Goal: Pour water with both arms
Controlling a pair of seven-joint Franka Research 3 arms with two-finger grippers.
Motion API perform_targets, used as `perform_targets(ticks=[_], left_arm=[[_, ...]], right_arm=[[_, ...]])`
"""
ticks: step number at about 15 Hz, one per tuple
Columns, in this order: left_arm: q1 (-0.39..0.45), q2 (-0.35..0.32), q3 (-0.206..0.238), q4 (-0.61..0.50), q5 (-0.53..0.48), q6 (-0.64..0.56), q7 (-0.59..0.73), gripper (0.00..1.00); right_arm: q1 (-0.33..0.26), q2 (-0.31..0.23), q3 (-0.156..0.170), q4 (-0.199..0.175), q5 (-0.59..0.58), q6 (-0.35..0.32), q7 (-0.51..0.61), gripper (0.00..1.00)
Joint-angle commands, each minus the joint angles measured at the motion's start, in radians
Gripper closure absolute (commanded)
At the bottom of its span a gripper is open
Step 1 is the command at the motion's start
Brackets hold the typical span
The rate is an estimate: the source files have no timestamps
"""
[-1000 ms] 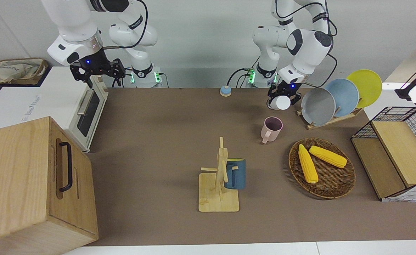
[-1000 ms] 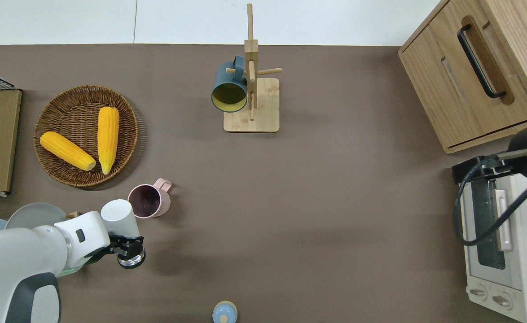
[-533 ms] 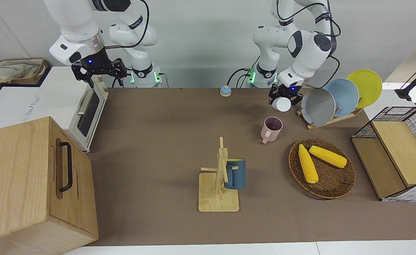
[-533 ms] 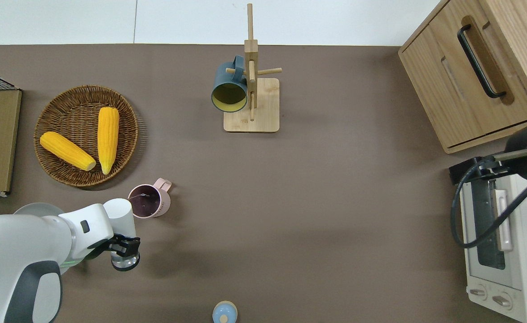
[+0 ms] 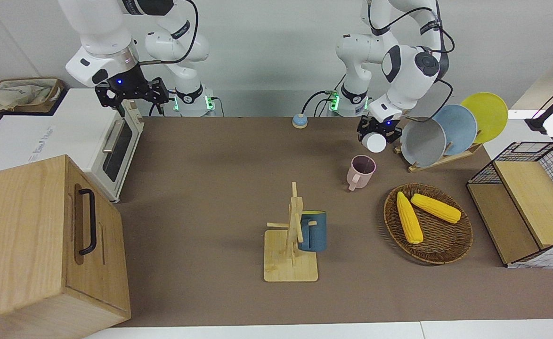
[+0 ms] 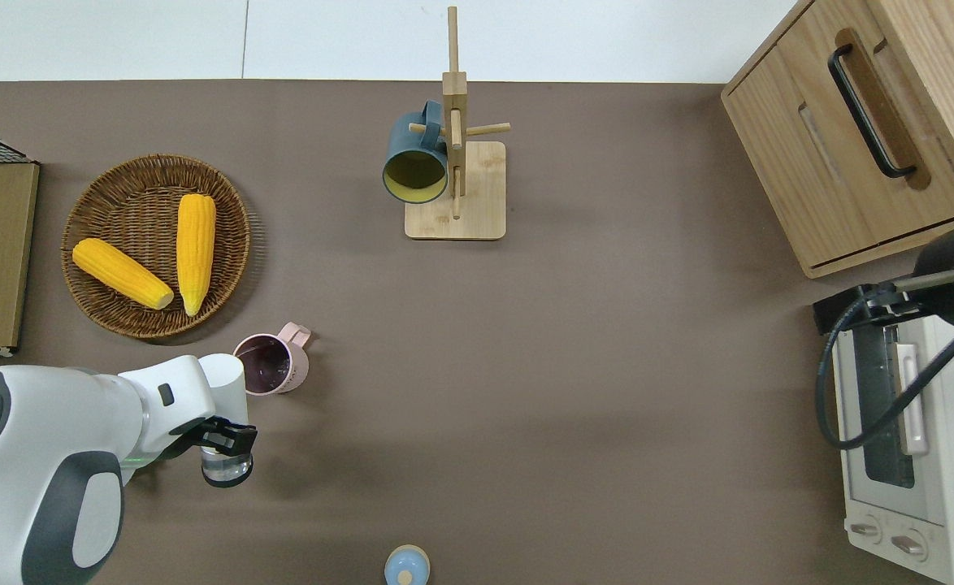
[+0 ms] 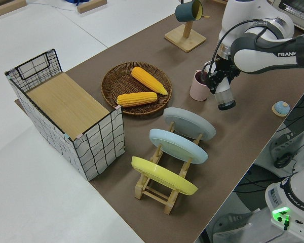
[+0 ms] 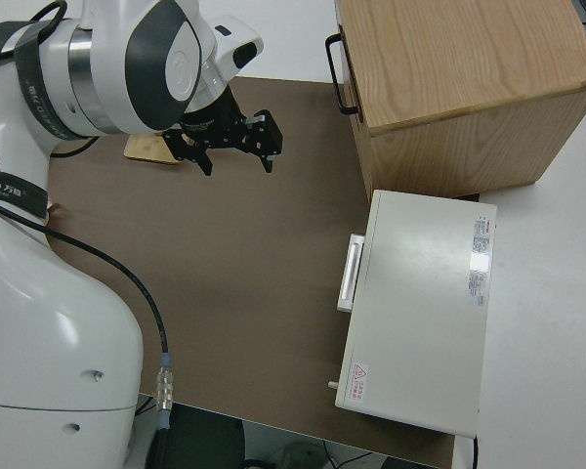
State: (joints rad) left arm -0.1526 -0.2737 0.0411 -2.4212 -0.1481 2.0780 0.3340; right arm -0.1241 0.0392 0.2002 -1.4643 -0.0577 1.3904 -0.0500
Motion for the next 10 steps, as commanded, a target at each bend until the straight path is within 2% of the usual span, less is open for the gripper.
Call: perform_targets(ticks=[1,10], left_arm=[[-0.015,-0.002,0.005,0.036,0.025,-0.038,-0.032,1.00],[-0.013,-0.007,-0.030,0.037,0.056,-0.078,-0.084,1.00]], right_arm=[[-0.006,-0.010,0.001,-0.005,0.018,0.001,-0.011,0.015],[-0.005,-0.010,0.001,-0.005,0.018,0.001,-0.011,0.013]])
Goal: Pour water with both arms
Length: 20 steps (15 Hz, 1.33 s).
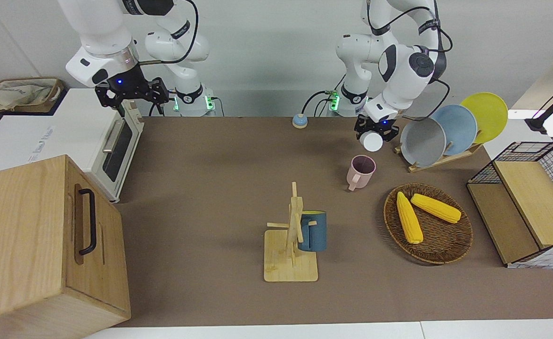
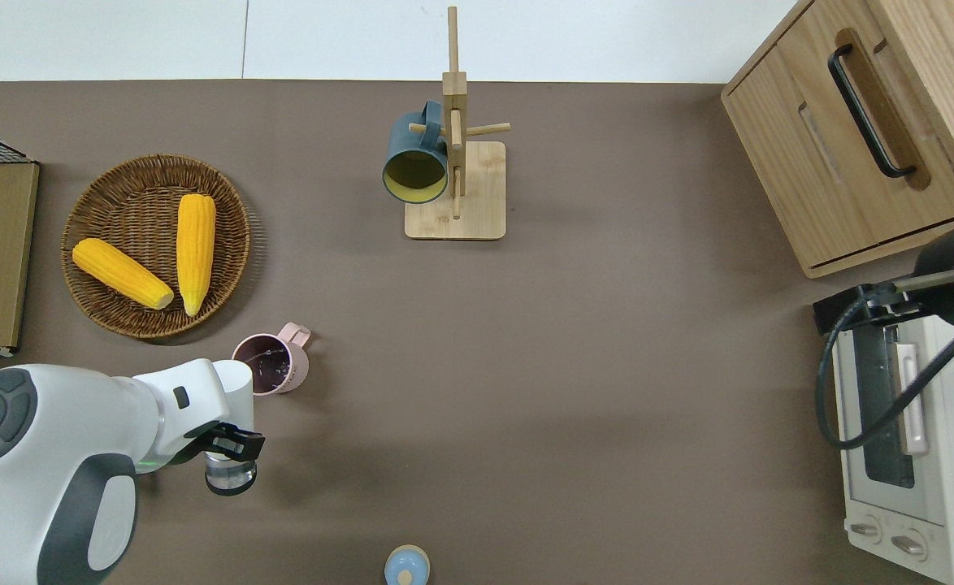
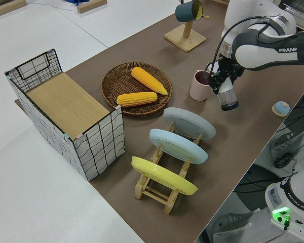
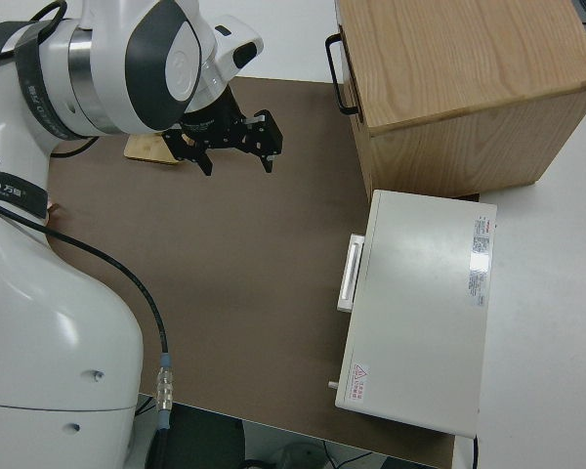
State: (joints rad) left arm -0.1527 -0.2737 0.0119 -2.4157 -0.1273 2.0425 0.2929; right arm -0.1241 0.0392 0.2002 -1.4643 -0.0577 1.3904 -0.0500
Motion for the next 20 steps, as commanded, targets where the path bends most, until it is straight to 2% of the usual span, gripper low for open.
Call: perform_targets(ticks=[1,20], left_arm=[[-0.010,-0.005,-0.001,0.032,0.035,-0.047,-0.041,1.00],[0.002,-0.002,0.002,0.041,0.037,-0.067,-0.038,1.00]], right_arm=[[-0.006,-0.010,0.001,-0.005,0.018,-0.001,-0.011,0.013],[-0.005,-0.010,0.001,-0.005,0.018,0.001,-0.011,0.013]])
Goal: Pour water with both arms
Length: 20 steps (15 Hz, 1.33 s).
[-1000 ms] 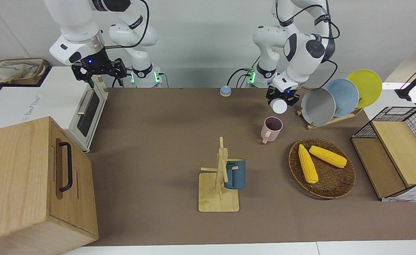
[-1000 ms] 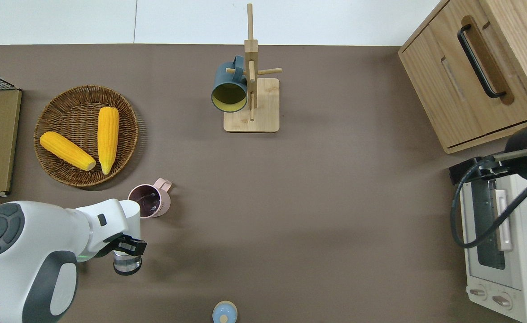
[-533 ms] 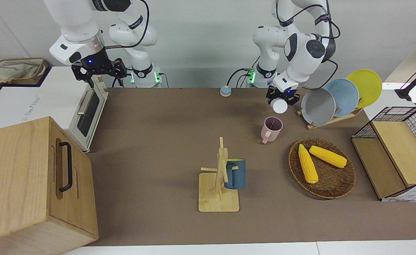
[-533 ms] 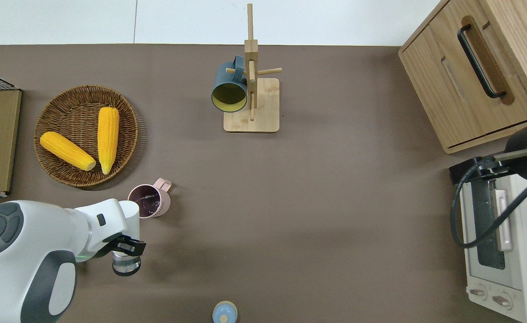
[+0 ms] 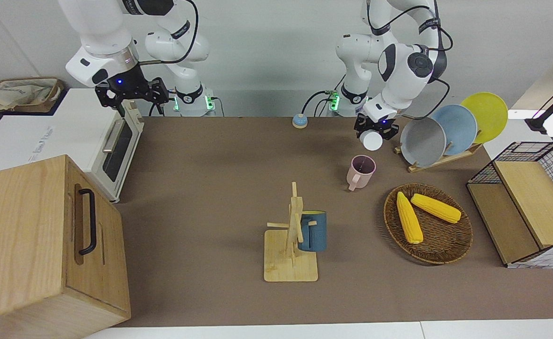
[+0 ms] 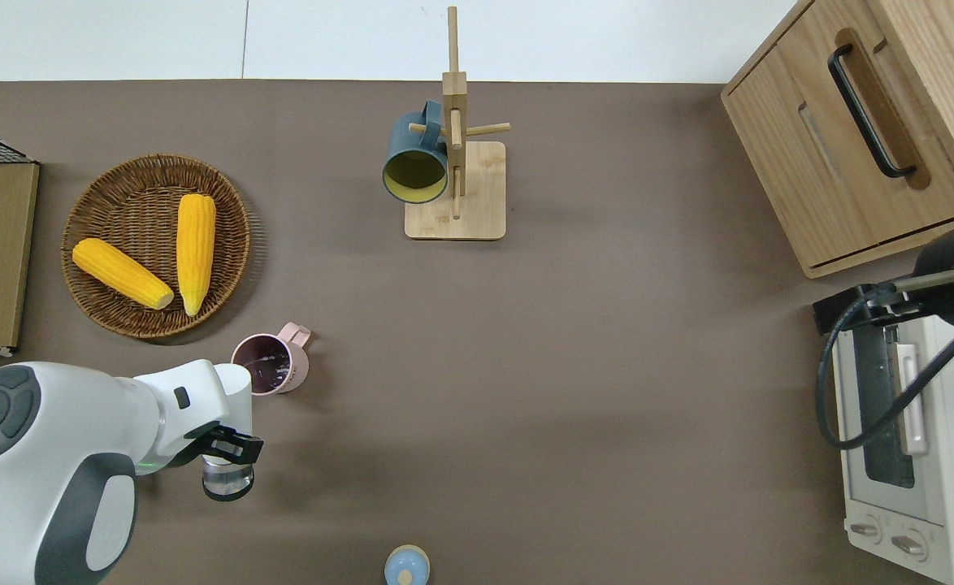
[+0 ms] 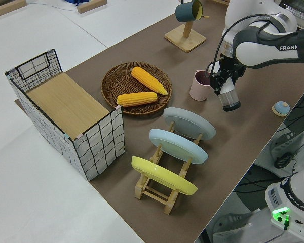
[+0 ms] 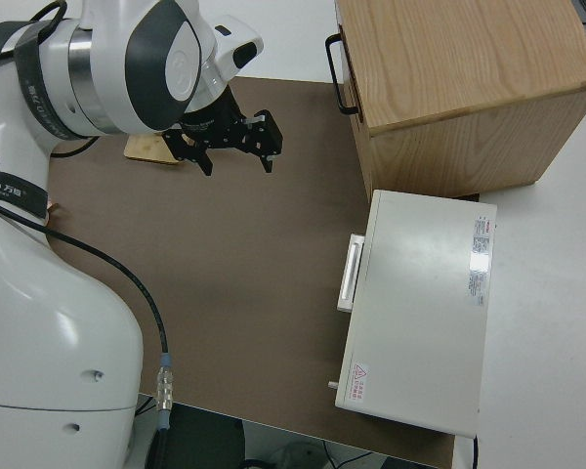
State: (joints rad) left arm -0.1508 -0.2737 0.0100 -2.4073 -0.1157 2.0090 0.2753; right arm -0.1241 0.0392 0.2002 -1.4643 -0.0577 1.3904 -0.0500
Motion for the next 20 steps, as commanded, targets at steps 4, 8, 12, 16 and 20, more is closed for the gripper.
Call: perform_targets(ticks=[4,8,12,16,20], left_arm=[[0.001,-0.002,0.004,0.033,0.025,-0.033,-0.021,1.00],[0.002,-0.002,0.004,0.033,0.025,-0.033,-0.021,1.00],[0.002,-0.002,0.007,0.033,0.025,-0.033,-0.021,1.00],[0.004,0.001,0.008,0.037,0.068,-0.036,-0.025,1.00],[0.002,0.056,0.010,0.105,0.073,-0.093,-0.030,1.00]], right_arm=[[-0.005,-0.010,0.001,-0.005,0.018,-0.001,-0.011,0.015],[-0.006,-0.010,0.001,-0.005,0.018,0.001,-0.011,0.013],[-0.005,-0.010,0.001,-0.005,0.018,-0.001,-0.011,0.013],[-0.006,-0.010,0.001,-0.005,0.018,0.001,-0.011,0.013],[-0.005,-0.010,0.001,-0.005,0.018,0.001,-0.011,0.013]])
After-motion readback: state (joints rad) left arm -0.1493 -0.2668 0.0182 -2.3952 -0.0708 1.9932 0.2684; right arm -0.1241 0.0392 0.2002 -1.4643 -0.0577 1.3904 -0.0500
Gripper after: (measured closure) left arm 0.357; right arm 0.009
